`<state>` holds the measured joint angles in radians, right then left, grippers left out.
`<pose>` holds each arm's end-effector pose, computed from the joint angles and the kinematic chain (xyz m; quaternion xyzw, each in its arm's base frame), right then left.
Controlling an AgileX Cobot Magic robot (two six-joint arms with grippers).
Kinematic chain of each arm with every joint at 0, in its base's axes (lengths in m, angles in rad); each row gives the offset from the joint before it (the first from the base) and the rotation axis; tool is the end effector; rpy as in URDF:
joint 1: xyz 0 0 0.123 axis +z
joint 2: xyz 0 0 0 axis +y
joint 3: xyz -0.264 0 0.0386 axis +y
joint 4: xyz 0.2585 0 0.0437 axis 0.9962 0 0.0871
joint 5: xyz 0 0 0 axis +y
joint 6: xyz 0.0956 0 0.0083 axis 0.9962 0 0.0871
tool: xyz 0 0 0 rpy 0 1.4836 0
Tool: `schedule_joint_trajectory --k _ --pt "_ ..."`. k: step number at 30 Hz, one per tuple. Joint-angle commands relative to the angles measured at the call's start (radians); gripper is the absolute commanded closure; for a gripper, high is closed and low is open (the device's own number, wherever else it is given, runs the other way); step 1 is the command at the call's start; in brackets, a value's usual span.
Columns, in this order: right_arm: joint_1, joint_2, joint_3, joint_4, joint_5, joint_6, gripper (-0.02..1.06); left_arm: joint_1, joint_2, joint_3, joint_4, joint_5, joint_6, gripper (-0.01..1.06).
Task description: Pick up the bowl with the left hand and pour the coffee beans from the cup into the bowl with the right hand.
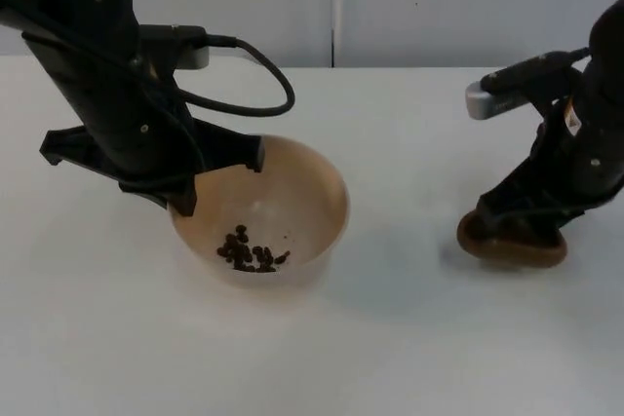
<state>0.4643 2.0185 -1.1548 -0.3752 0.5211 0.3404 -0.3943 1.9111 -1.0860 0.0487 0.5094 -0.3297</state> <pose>0.3462 0.1538 0.0861 -0.2076 0.9623 -0.0525 0.1677 0.3355 -0.1371 0.1078 0.0509 0.9855 -0.0429 0.1559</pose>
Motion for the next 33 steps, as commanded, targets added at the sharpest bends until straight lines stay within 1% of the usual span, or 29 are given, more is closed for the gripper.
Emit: schedule_joint_trajectory --k 1,4,14,33 --pt "-0.004 0.013 0.003 -0.009 -0.017 0.011 1.04 -0.004 -0.005 -0.004 0.005 -0.007 0.002 1.05" --pt "-0.004 0.018 0.013 -0.009 -0.033 0.019 1.04 -0.004 -0.003 -0.004 0.005 -0.007 0.002 1.05" --pt "-0.004 0.018 0.013 -0.014 -0.024 0.018 1.04 -0.004 0.043 -0.004 0.003 0.001 0.002 1.05" --pt "-0.004 0.018 0.013 -0.015 -0.025 0.018 1.04 -0.004 0.045 -0.004 0.008 0.001 0.002 1.04"
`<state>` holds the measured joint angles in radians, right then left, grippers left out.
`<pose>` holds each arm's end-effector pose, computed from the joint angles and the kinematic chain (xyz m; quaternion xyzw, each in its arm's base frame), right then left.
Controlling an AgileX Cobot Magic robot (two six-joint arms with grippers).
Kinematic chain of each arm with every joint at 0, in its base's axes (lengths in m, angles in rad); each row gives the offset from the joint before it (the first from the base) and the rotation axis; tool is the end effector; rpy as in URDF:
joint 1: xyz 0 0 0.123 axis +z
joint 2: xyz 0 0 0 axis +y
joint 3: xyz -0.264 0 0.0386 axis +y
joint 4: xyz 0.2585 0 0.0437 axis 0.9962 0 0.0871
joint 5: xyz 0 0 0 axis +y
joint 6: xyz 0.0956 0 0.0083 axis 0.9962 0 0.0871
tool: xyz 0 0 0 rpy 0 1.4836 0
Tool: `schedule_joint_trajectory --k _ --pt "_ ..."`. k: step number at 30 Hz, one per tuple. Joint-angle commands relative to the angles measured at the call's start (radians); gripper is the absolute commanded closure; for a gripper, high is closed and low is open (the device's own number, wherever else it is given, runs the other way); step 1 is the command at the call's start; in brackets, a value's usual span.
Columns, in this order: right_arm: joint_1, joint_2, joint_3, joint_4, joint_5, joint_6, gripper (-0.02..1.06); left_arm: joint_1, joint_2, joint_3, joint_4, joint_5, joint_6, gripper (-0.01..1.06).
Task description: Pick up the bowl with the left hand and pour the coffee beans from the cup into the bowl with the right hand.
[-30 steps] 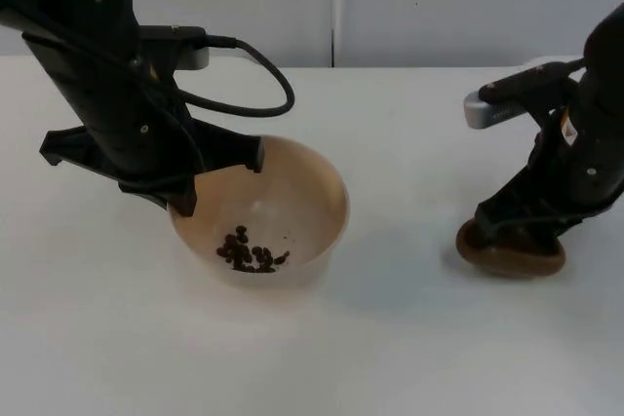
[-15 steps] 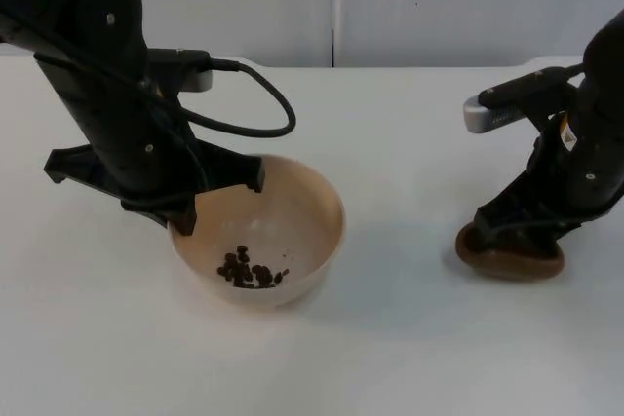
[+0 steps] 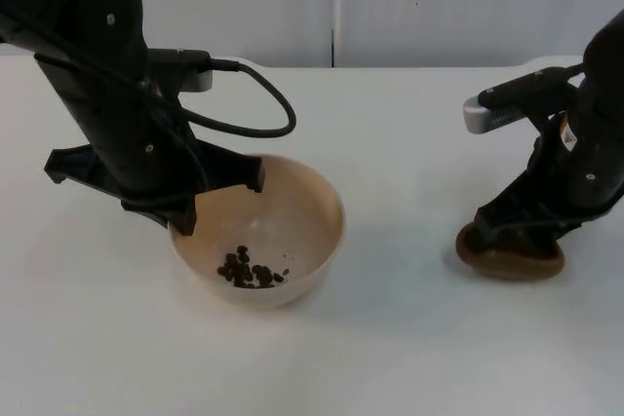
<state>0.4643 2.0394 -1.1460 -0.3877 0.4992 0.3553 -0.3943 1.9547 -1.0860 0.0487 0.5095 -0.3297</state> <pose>0.3452 0.1534 0.0768 -0.2082 0.9627 -0.0526 0.1644 0.3346 -0.1368 0.0920 0.0514 0.9888 -0.0356 0.1356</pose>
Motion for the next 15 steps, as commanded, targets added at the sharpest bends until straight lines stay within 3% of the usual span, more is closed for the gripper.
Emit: schedule_joint_trajectory --k 1,3,5,6,10,15 --pt "-0.004 -0.003 0.004 -0.003 -0.003 0.003 1.04 -0.004 0.001 -0.004 0.008 0.001 0.002 1.02" --pt "-0.004 -0.003 0.004 -0.003 -0.003 0.003 1.04 -0.004 0.001 -0.004 0.008 0.001 0.002 0.99" --pt "-0.004 -0.003 0.004 -0.003 -0.003 0.003 1.04 -0.004 0.001 -0.004 0.008 0.001 0.002 0.84" --pt "-0.004 -0.003 0.004 -0.003 -0.003 0.003 1.04 -0.004 0.001 -0.004 0.008 0.001 0.002 0.84" --pt "-0.004 -0.003 0.004 -0.003 0.0 0.003 1.04 -0.004 0.001 -0.004 0.008 0.001 0.002 0.63" --pt "-0.004 -0.003 0.004 -0.003 0.0 0.007 1.04 -0.004 -0.001 -0.004 0.004 0.005 0.002 0.57"
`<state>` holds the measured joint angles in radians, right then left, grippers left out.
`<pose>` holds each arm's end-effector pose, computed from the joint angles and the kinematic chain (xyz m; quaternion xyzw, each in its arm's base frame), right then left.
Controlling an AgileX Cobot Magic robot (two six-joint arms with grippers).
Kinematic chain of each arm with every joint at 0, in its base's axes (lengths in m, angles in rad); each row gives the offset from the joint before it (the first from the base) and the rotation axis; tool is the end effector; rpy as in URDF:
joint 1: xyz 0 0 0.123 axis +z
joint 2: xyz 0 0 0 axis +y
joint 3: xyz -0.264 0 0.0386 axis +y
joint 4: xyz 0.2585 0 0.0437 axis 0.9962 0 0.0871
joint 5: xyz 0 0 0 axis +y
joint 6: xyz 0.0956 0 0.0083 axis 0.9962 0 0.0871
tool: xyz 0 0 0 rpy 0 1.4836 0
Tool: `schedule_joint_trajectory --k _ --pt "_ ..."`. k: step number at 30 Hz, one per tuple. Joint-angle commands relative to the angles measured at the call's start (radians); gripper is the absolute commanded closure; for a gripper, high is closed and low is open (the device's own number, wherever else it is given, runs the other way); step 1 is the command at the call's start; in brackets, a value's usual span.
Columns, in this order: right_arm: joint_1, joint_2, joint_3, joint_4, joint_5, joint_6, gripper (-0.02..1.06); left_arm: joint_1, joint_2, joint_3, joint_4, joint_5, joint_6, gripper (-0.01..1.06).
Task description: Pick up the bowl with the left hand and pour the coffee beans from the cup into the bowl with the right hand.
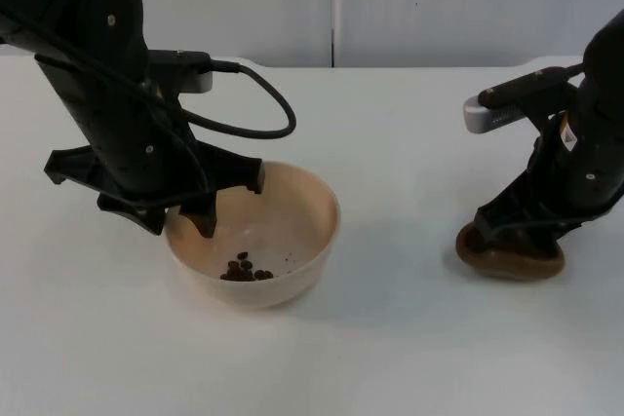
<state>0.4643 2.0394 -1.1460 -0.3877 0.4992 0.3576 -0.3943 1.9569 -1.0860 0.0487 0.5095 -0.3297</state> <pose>0.3452 0.1534 0.0768 -0.2071 0.9630 -0.0524 0.1645 0.3345 -0.1367 0.0912 0.0514 0.9889 -0.0352 0.1346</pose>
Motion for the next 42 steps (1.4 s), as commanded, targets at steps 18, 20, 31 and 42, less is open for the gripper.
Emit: schedule_joint_trajectory --k 18,20,31,42 --pt "-0.004 -0.001 0.004 -0.003 -0.003 -0.003 1.04 -0.004 -0.083 -0.004 -0.004 0.054 0.004 0.57" --pt "-0.004 -0.001 0.004 -0.003 -0.003 -0.003 1.03 -0.004 -0.095 -0.004 -0.004 0.064 0.004 0.57" --pt "-0.004 -0.001 0.004 -0.003 -0.008 0.031 0.56 -0.004 -0.207 -0.004 -0.004 0.122 0.022 0.57" --pt "-0.002 -0.017 0.002 0.004 0.012 0.045 0.36 -0.004 -0.357 -0.004 -0.004 0.202 0.054 0.57"
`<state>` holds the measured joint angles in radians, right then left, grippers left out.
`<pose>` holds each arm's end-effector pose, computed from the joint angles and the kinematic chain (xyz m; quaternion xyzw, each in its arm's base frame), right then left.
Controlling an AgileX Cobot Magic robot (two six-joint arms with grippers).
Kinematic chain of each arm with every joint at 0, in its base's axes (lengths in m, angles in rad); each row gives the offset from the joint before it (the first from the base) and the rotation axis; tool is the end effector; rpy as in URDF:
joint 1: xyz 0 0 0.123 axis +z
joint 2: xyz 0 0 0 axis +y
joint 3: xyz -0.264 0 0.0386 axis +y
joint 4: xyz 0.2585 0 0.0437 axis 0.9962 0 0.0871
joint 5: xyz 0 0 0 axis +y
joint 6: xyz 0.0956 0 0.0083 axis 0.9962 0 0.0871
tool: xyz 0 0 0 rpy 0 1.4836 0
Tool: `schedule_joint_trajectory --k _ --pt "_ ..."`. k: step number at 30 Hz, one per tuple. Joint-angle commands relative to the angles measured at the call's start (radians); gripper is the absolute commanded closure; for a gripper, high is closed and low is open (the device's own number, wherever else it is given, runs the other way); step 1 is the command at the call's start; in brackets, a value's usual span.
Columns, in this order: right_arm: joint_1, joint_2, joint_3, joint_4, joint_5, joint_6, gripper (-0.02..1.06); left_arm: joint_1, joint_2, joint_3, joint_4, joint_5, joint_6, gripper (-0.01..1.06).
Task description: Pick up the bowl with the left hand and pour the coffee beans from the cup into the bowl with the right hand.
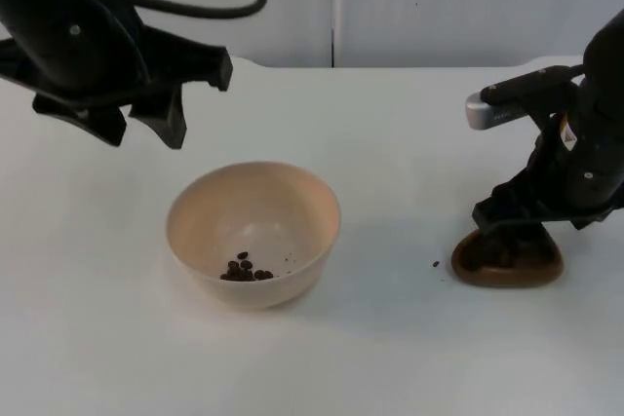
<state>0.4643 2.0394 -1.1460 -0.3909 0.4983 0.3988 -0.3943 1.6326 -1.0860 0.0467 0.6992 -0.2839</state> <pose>0.3453 0.1534 0.0769 -0.1885 0.9666 -0.0497 0.1662 0.3121 -0.1267 0.1992 0.0684 0.9763 -0.0507 0.1990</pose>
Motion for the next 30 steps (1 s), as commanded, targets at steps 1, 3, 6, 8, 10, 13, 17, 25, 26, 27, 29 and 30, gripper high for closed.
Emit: schedule_joint_trajectory --k 1,3,6,8,10,13,17,25,26,27,29,30 --pt "-0.002 -0.022 0.002 0.007 0.022 0.005 0.35 -0.004 -0.057 -0.004 -0.002 0.018 0.01 0.57" --pt "-0.002 -0.031 0.002 0.009 0.031 0.005 0.35 -0.004 -0.065 -0.004 -0.002 0.018 0.01 0.57" --pt "-0.002 -0.083 0.002 0.027 0.059 0.005 0.35 -0.004 -0.106 -0.004 -0.002 0.04 0.022 0.57" --pt "-0.002 -0.105 0.002 0.03 0.068 0.003 0.35 -0.004 -0.114 -0.004 0.0 0.045 0.025 0.57" --pt "-0.002 -0.155 0.002 0.03 0.089 0.001 0.35 -0.004 -0.138 -0.004 0.01 0.056 0.025 0.57" --pt "-0.002 -0.211 0.002 0.037 0.112 0.0 0.35 -0.004 -0.161 -0.004 0.01 0.061 0.025 0.57" --pt "-0.002 -0.324 0.002 0.041 0.15 -0.008 0.35 -0.004 -0.207 -0.004 0.014 0.082 0.025 0.57" --pt "-0.002 -0.564 0.002 0.117 0.229 -0.096 0.35 -0.004 -0.303 -0.004 0.014 0.111 0.025 0.57" --pt "-0.002 -0.591 0.002 0.122 0.245 -0.101 0.35 -0.004 -0.321 -0.004 0.014 0.116 0.025 0.57" --pt "-0.002 -0.622 0.002 0.134 0.259 -0.105 0.35 -0.004 -0.339 -0.004 0.014 0.122 0.025 0.57" --pt "-0.002 -0.654 0.002 0.136 0.272 -0.105 0.35 -0.004 -0.358 -0.004 0.018 0.124 0.025 0.57" --pt "-0.002 -0.68 0.002 0.136 0.28 -0.113 0.35 -0.004 -0.374 -0.004 0.018 0.128 0.025 0.57"
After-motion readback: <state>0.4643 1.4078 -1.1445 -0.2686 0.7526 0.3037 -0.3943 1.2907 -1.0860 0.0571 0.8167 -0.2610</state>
